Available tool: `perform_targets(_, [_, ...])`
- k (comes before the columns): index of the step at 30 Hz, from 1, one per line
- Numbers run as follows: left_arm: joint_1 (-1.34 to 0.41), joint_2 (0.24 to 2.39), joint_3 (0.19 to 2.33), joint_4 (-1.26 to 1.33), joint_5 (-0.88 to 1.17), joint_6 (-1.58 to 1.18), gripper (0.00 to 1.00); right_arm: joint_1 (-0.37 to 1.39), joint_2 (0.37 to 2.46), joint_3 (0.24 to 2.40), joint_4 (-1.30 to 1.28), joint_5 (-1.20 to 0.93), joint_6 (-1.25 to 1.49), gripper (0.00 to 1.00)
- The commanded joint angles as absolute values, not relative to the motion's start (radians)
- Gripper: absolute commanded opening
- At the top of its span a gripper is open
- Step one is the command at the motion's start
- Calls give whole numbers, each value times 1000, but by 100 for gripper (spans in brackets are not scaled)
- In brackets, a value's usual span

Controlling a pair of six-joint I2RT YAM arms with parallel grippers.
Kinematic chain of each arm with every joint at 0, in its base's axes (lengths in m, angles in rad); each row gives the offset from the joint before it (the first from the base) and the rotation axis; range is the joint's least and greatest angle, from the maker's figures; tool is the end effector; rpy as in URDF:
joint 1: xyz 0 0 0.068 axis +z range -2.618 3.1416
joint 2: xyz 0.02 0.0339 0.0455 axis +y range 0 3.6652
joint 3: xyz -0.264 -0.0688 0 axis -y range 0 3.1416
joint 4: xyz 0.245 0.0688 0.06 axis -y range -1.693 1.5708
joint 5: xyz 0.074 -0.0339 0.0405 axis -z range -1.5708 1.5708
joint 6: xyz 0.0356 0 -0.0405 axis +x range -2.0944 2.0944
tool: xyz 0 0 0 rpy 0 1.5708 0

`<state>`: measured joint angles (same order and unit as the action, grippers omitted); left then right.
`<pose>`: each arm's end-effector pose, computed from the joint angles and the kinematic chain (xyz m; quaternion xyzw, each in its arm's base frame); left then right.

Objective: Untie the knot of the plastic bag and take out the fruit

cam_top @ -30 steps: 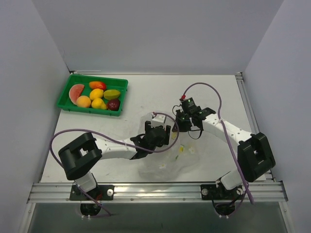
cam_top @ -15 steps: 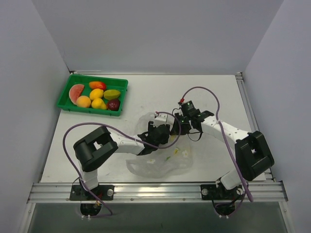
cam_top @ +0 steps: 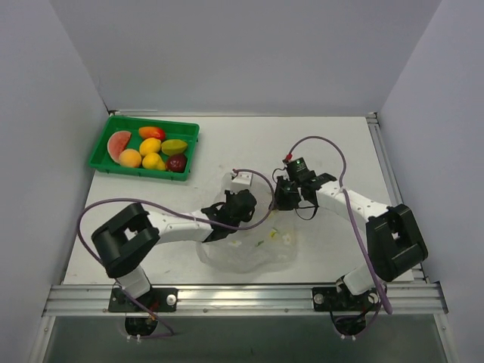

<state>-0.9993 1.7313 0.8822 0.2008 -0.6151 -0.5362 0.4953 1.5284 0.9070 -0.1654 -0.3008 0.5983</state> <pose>0.2073 -0.2843 0.1676 0.0647 0.8616 -0.0996 0.4935 0.2758 0.1610 0.2069 -0.0101 0.9155 0.3147 0.2506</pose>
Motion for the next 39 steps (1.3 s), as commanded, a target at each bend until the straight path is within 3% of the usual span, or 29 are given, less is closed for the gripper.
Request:
perform_targets(1, [-992, 1577, 858, 193, -598, -499, 0, 459, 1471, 903, -176, -270, 581, 0])
perform_targets(5, [-992, 1441, 818, 173, -502, -468, 0, 420, 1456, 922, -184, -259, 572, 0])
perform_targets(13, [-999, 1298, 775, 71, -102, -400, 0, 373, 1440, 983, -212, -207, 555, 0])
perform_targets(19, [-967, 1125, 810, 2, -90, -394, 0, 356, 1416, 980, -241, -118, 528, 0])
perform_targets(23, [-775, 1109, 986, -214, -118, -405, 0, 328, 1391, 953, -261, -113, 500, 0])
perform_targets(27, [-536, 1160, 1073, -255, -127, -403, 0, 321, 1327, 919, -279, -101, 476, 0])
perform_targets(31, [-275, 1291, 1169, -249, -138, -442, 0, 321, 1270, 891, -294, -100, 451, 0])
perform_targets(38, [-33, 1511, 1282, -80, -198, -457, 2, 316, 1183, 890, -313, -140, 396, 0])
perform_targets(39, [-16, 1541, 1299, -68, -199, -454, 6, 318, 1171, 897, -317, -143, 390, 0])
